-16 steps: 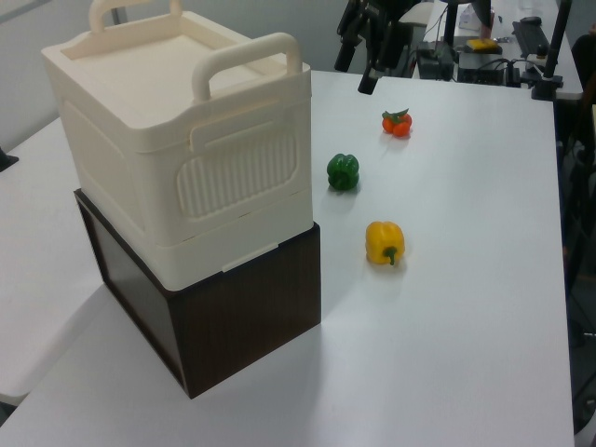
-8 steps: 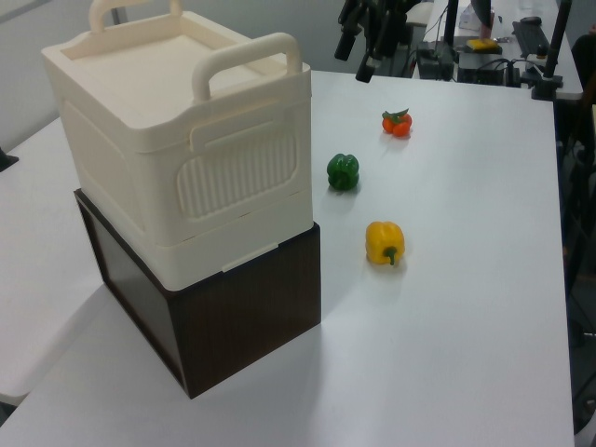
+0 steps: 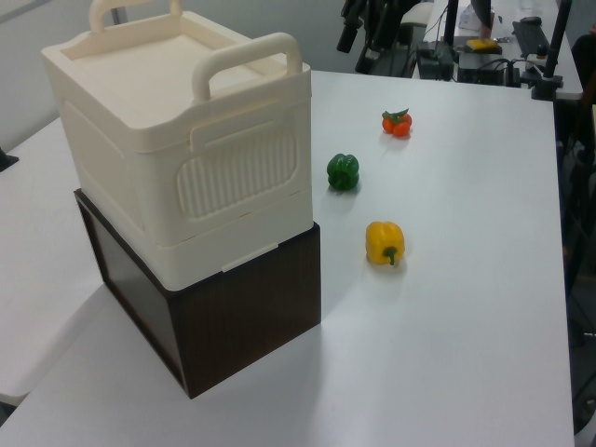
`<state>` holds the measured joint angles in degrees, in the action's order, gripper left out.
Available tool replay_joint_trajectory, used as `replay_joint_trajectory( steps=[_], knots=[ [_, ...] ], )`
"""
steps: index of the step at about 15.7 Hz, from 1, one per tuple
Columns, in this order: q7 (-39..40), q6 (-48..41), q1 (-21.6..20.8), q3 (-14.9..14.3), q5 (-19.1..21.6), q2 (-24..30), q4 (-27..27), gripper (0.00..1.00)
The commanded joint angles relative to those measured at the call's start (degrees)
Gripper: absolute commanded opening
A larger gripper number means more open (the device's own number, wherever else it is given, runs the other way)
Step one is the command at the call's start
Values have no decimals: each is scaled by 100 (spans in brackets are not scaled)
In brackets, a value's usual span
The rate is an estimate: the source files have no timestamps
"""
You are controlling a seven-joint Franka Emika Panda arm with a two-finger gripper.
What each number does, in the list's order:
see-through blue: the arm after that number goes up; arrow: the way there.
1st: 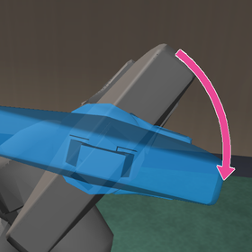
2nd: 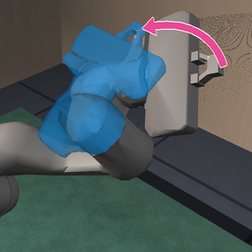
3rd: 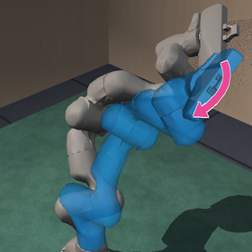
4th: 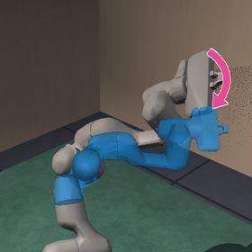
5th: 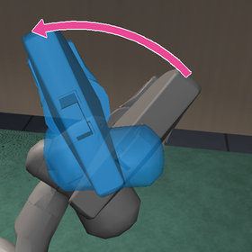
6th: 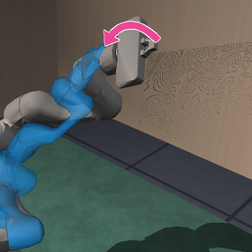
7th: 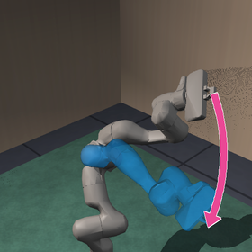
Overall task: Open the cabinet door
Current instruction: 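Move the gripper over to the orange handle on the cream door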
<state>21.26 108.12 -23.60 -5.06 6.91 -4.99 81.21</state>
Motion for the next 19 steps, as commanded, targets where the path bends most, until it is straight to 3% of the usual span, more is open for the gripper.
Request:
replay_joint_trajectory(
  steps=[1,11,19],
  knots=[
    [80,-177,13,-22,-22,59,-18,100],
    [72,-133,-66,48,-22,51,-18,100],
    [80,200,-461,189,-31,-300,-35,90]
  ],
)
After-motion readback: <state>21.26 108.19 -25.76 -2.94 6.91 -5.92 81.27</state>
